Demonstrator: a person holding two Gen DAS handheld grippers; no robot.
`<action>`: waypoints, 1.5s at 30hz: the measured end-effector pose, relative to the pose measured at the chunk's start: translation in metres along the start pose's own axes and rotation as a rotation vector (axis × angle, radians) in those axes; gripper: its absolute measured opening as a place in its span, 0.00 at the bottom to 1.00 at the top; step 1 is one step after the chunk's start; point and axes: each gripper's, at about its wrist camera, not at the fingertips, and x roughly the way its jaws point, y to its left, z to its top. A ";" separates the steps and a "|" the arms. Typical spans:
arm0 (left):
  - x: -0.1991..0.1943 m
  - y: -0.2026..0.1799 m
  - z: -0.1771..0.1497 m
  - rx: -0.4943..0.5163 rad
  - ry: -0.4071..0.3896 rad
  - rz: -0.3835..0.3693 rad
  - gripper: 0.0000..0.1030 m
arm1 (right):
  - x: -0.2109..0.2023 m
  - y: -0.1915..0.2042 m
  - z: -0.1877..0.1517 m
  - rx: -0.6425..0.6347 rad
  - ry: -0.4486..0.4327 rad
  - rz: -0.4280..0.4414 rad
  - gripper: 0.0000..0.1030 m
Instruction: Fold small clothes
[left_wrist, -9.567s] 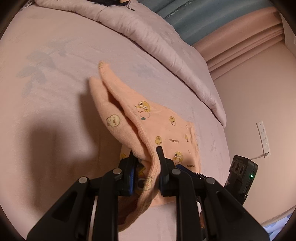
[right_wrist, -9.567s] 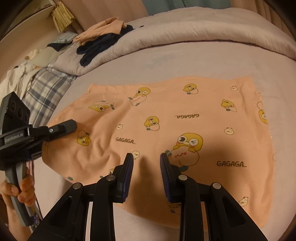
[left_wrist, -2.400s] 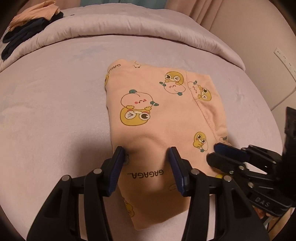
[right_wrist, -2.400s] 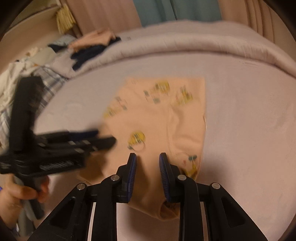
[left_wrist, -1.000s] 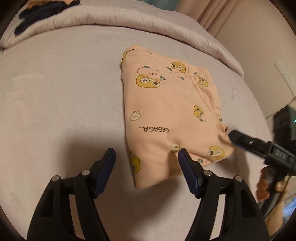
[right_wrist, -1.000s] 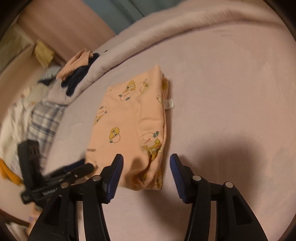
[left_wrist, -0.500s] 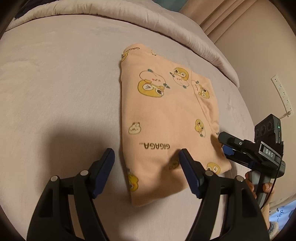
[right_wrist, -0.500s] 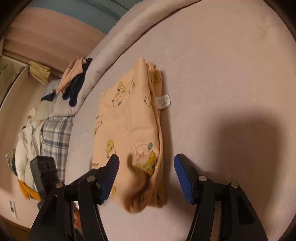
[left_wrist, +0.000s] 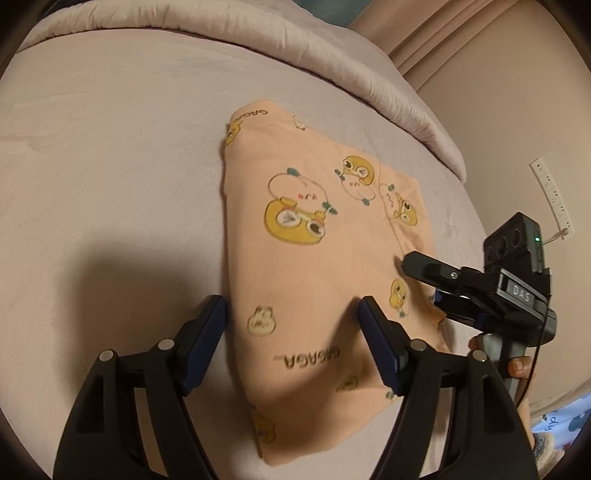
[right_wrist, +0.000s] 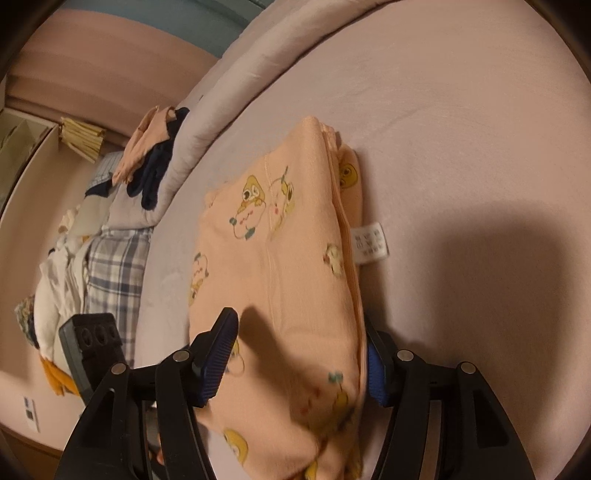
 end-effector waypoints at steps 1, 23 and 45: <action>0.001 0.000 0.000 0.004 0.000 -0.005 0.71 | 0.001 0.000 0.001 0.001 0.001 0.005 0.60; 0.021 -0.003 0.028 -0.025 -0.006 -0.045 0.67 | 0.017 0.013 0.013 -0.118 -0.022 -0.034 0.55; -0.004 -0.018 0.005 0.021 -0.022 0.039 0.35 | -0.003 0.062 -0.026 -0.275 -0.129 -0.177 0.28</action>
